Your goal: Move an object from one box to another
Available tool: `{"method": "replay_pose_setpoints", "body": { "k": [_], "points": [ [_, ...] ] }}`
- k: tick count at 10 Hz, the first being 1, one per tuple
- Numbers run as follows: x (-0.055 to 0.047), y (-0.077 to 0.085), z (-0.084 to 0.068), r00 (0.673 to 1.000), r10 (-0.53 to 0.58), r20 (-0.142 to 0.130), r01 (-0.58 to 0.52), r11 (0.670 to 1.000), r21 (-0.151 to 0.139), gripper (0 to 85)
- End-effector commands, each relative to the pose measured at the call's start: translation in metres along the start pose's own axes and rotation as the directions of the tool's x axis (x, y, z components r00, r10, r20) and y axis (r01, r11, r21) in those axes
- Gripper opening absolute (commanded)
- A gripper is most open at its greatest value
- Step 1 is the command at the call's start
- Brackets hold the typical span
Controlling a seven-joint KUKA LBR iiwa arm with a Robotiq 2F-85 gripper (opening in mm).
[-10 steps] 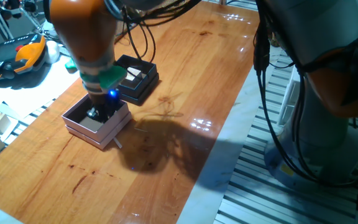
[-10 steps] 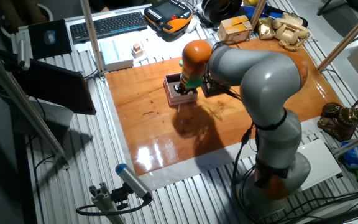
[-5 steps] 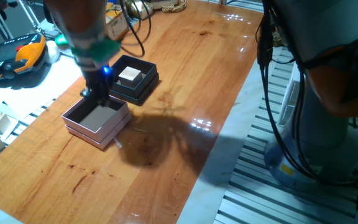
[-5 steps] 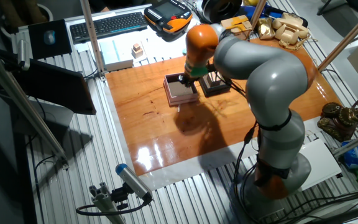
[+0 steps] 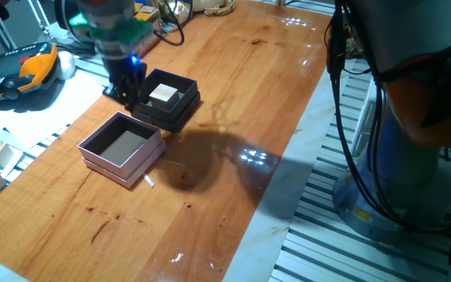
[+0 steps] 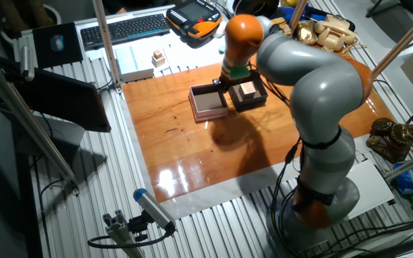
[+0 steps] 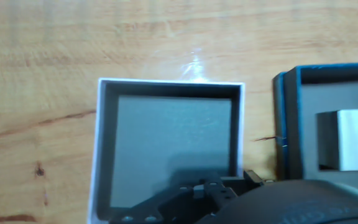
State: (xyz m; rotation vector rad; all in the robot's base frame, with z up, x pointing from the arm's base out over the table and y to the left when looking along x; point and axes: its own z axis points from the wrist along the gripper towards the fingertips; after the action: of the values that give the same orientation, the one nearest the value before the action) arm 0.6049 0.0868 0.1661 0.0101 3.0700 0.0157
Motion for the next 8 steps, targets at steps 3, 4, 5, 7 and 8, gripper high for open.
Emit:
{"method": "replay_pose_setpoints", "body": {
  "k": [3, 4, 5, 7, 8],
  "points": [
    [0.002, -0.019, -0.009, 0.999, -0.03, -0.018, 0.03, 0.999, 0.009, 0.0],
    [0.002, -0.025, -0.01, 0.999, -0.041, -0.018, 0.041, 0.999, 0.011, 0.0],
    [0.002, -0.025, -0.01, 0.999, -0.049, -0.019, 0.049, 0.999, 0.006, 0.0],
    [0.002, -0.025, -0.01, 0.999, -0.019, -0.03, 0.019, 1.0, 0.0, 0.0],
    [0.002, -0.025, -0.01, 0.999, 0.001, -0.04, -0.001, 1.0, -0.004, 0.0]
  ]
}}
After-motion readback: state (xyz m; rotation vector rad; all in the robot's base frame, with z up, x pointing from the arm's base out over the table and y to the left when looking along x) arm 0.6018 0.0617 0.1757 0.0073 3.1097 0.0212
